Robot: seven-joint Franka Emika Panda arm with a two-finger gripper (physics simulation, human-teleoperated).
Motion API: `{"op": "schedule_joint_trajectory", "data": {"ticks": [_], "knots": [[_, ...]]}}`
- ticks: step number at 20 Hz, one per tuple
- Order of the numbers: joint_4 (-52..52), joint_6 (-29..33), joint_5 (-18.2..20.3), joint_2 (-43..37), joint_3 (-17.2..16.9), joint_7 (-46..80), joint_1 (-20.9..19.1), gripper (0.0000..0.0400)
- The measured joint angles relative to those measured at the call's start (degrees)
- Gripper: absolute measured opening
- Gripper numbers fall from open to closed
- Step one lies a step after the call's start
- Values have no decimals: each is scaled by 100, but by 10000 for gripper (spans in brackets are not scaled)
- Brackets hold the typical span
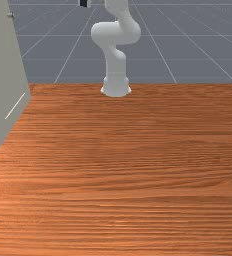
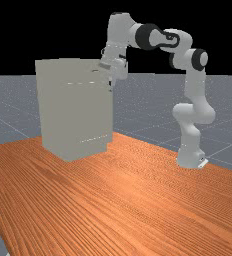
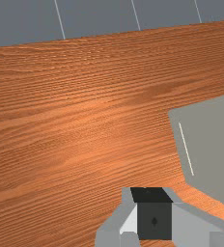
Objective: Open the drawer
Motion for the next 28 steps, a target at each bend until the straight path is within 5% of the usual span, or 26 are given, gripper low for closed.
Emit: {"op": "schedule_joint_trajectory", "data": {"ticks": [8,9,10,13,28], "knots": [[1985,-528,-49,197,-767,-530,-841,0],[2041,-547,-59,230,-843,-665,-936,157],[2071,-560,-56,270,-912,-795,-1032,252],[2156,-565,-26,334,-1016,-1018,-1213,367],[2341,-483,26,809,-1236,-1397,-1573,400]]}}
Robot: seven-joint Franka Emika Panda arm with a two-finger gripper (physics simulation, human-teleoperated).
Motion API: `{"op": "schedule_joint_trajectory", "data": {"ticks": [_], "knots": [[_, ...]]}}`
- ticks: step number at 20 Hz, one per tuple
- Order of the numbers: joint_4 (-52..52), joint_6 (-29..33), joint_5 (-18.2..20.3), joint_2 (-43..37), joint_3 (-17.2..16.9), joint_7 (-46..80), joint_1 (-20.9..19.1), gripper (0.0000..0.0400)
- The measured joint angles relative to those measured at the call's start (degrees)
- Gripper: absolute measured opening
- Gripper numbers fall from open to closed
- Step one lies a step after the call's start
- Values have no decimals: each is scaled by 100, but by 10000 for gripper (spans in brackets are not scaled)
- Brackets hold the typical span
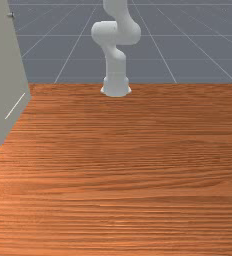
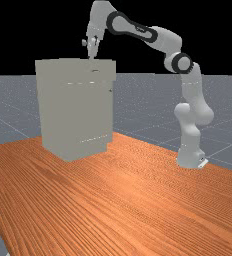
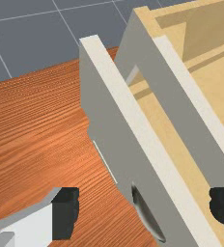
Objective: Open the drawer
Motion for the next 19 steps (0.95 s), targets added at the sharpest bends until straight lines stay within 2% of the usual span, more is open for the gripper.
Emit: {"op": "schedule_joint_trajectory", "data": {"ticks": [5,8,12,15,19], "knots": [[-66,-57,61,272,25,-13,-9,400],[-165,-294,472,76,121,19,43,400],[-411,-499,645,-206,285,285,267,400],[-738,-590,673,-520,537,668,509,400],[-1272,-659,719,-1016,1124,1248,971,400]]}}
